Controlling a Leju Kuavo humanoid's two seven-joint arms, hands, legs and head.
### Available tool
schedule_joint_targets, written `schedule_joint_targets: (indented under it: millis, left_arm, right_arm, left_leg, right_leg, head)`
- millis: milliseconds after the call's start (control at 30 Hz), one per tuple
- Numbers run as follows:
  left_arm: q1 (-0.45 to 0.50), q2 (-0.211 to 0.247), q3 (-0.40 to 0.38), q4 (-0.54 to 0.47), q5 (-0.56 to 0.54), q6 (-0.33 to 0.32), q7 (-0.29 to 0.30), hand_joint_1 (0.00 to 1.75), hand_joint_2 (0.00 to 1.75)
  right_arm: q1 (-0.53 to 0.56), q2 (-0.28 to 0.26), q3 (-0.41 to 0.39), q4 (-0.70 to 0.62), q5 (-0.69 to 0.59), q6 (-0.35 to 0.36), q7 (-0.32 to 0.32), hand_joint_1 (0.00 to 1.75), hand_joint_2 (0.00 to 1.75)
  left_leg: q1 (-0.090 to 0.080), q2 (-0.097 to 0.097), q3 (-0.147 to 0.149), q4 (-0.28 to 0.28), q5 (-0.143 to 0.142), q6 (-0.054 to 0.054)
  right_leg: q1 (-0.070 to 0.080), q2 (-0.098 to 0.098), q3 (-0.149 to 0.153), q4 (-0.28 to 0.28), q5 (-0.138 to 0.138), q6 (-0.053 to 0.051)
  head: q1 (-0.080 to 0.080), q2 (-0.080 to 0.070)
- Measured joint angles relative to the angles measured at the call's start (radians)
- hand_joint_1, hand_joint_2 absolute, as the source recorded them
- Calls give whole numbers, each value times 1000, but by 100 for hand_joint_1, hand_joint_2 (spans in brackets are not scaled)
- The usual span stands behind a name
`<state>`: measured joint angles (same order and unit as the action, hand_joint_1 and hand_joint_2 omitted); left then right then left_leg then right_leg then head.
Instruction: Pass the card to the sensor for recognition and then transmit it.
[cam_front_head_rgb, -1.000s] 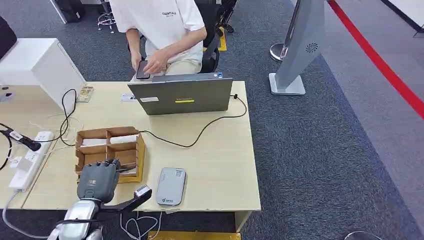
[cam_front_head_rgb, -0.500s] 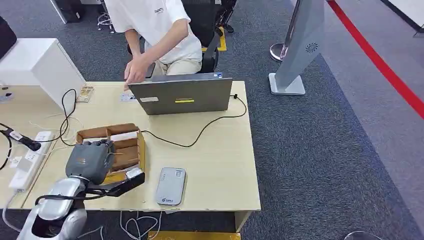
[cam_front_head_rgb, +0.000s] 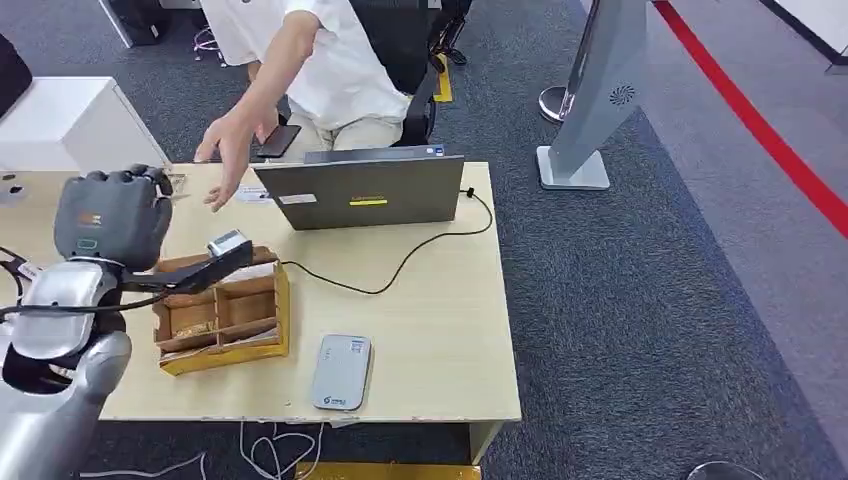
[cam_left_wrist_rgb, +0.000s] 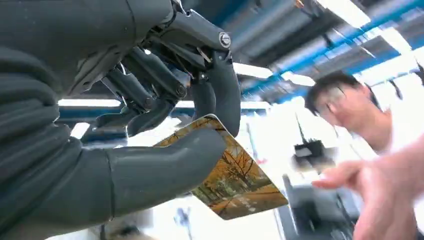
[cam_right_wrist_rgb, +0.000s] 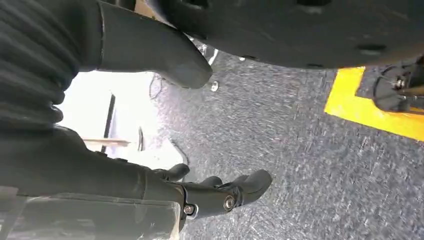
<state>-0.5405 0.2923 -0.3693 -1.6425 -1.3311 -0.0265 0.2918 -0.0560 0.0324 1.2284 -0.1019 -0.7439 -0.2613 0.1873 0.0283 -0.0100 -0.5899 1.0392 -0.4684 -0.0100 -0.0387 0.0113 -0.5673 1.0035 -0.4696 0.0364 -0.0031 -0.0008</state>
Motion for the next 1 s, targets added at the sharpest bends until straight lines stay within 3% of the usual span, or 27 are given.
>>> schedule_joint_targets:
  millis: [133,267,367,700,733,1000]
  left_arm:
    - [-12,-21,0,64,-47,64,1,175,175]
    - [-30,-45,11,169,-126,227,-8,175,175]
    - [-40,-66,39,271,-132,288,-33,175,175]
    - [-40,-112,79,375,-133,276,-63,175,175]
    - [-40,-115,81,378,-133,276,-64,0,175]
    - [-38,-133,84,384,-122,241,-75,0,175]
  right_arm:
    - [0,0,14,1,8,7,3,0,175]
    - [-2,0,37,2,22,13,5,0,175]
    - [-2,0,51,2,22,13,10,0,175]
    - [-2,0,68,3,11,19,18,0,175]
    - [-2,0,70,4,11,19,18,0,175]
    - [-1,0,73,4,8,19,11,0,175]
  left_leg:
    - [0,1,0,0,0,0]
    - [0,0,0,0,0,0]
    - [0,0,0,0,0,0]
    - [0,0,0,0,1,0]
    - [0,1,0,0,1,0]
    - [0,0,-1,0,1,0]
  right_leg:
    - [0,1,0,0,0,0]
    - [0,1,0,0,0,0]
    - [0,1,0,0,0,0]
    - [0,1,0,0,1,0]
    - [0,1,0,0,1,0]
    - [0,0,0,0,1,0]
  head:
    - [0,0]
    - [0,0]
    - [0,0]
    - [0,0]
    - [0,0]
    - [0,0]
